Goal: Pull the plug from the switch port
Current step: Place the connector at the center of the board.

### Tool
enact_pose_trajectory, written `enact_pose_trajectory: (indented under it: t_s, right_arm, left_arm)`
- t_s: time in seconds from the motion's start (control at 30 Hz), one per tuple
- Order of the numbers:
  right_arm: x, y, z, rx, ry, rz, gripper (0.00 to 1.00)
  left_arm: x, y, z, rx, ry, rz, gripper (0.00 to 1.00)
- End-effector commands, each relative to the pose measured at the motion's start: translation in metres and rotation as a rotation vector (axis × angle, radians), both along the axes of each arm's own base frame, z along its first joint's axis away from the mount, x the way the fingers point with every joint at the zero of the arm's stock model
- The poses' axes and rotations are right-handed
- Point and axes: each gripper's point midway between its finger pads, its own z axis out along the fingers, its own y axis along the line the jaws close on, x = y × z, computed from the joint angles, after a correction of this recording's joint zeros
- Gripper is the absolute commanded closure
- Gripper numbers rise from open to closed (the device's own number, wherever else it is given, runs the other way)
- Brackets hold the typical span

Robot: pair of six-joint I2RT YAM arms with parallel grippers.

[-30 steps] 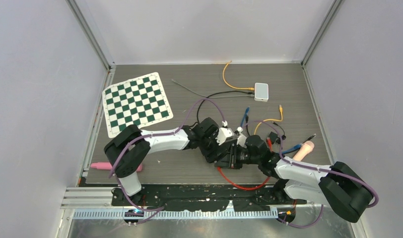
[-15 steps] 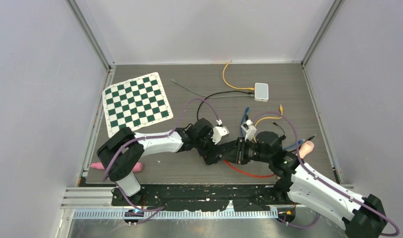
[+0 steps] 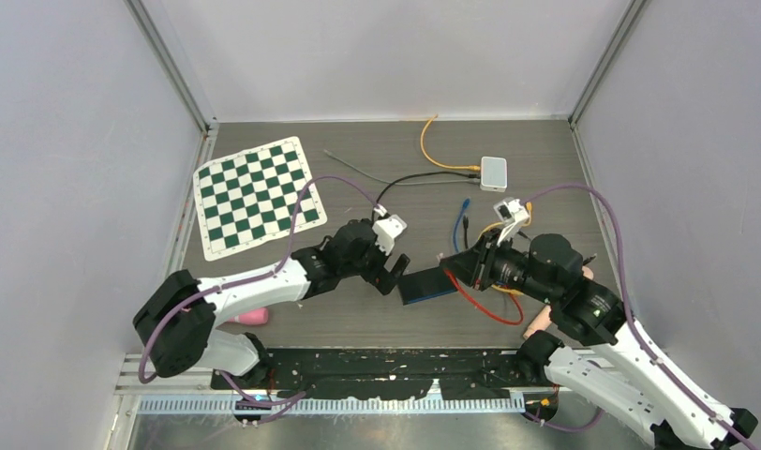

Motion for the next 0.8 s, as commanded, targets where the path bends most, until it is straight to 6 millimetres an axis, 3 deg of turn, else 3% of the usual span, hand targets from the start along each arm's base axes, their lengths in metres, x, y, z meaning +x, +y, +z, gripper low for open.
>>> enact_pose_trajectory:
  t_s: [0.0, 0.03, 0.07, 0.1, 0.13, 0.17, 0.2, 0.23, 0.27, 0.3, 0.33, 0.37, 0.4, 0.53, 0.67, 0.7, 0.73, 0.77]
  right_arm:
    - [0.021, -0.033, 0.020, -0.034, -0.029, -0.223, 0.95]
    - [0.027, -0.043, 0.034, -0.012, -0.036, -0.300, 0.95]
    - [0.029, -0.051, 0.031, -0.035, -0.012, -0.341, 0.95]
    - [0.032, -0.060, 0.048, -0.011, -0.026, -0.403, 0.95]
    - [0.032, -0.064, 0.050, -0.022, -0.015, -0.421, 0.95]
    - [0.032, -0.069, 0.067, 0.009, -0.027, -0.446, 0.95]
    - [0.033, -0.071, 0.067, -0.013, -0.007, -0.463, 0.95]
    - [0.031, -0.074, 0.086, 0.021, -0.011, -0.476, 0.95]
    - [0.033, -0.077, 0.076, -0.039, 0.030, -0.499, 0.95]
    - [0.032, -0.080, 0.092, -0.031, 0.024, -0.507, 0.95]
    - [0.035, -0.082, 0.080, -0.109, 0.062, -0.523, 0.95]
    - [0.035, -0.085, 0.089, -0.122, 0.051, -0.532, 0.95]
    - [0.039, -0.090, 0.080, -0.179, 0.069, -0.564, 0.95]
    - [0.050, -0.101, 0.079, -0.214, 0.047, -0.640, 0.95]
    - [0.057, -0.084, 0.079, -0.287, 0.035, -0.550, 0.95]
    - [0.058, -0.071, 0.067, -0.338, 0.071, -0.481, 0.95]
    - [0.059, -0.067, 0.067, -0.373, 0.070, -0.451, 0.95]
    - [0.059, -0.064, 0.051, -0.447, 0.118, -0.425, 0.95]
  left_arm:
    - [0.018, 0.011, 0.025, -0.075, -0.081, 0.121, 0.00]
    - [0.018, 0.013, 0.027, -0.077, -0.087, 0.127, 0.00]
    - [0.019, 0.016, 0.030, -0.080, -0.095, 0.137, 0.00]
    - [0.019, 0.018, 0.033, -0.081, -0.103, 0.149, 0.01]
    - [0.020, 0.021, 0.035, -0.080, -0.108, 0.160, 0.00]
    - [0.020, 0.024, 0.037, -0.080, -0.116, 0.168, 0.00]
    - [0.021, 0.025, 0.040, -0.083, -0.124, 0.176, 0.00]
    - [0.021, 0.029, 0.039, -0.069, -0.123, 0.183, 0.00]
    - [0.020, 0.032, 0.039, -0.060, -0.124, 0.189, 0.00]
    - [0.021, 0.033, 0.040, -0.054, -0.128, 0.192, 0.01]
    - [0.021, 0.035, 0.040, -0.050, -0.130, 0.197, 0.01]
    - [0.021, 0.037, 0.039, -0.043, -0.131, 0.201, 0.00]
    - [0.020, 0.038, 0.040, -0.041, -0.132, 0.202, 0.00]
    - [0.019, 0.040, 0.039, -0.036, -0.131, 0.203, 0.00]
    - [0.018, 0.041, 0.037, -0.025, -0.127, 0.202, 0.01]
    - [0.018, 0.041, 0.038, -0.027, -0.127, 0.202, 0.00]
    - [0.018, 0.042, 0.037, -0.022, -0.125, 0.202, 0.00]
    - [0.018, 0.042, 0.036, -0.019, -0.123, 0.201, 0.01]
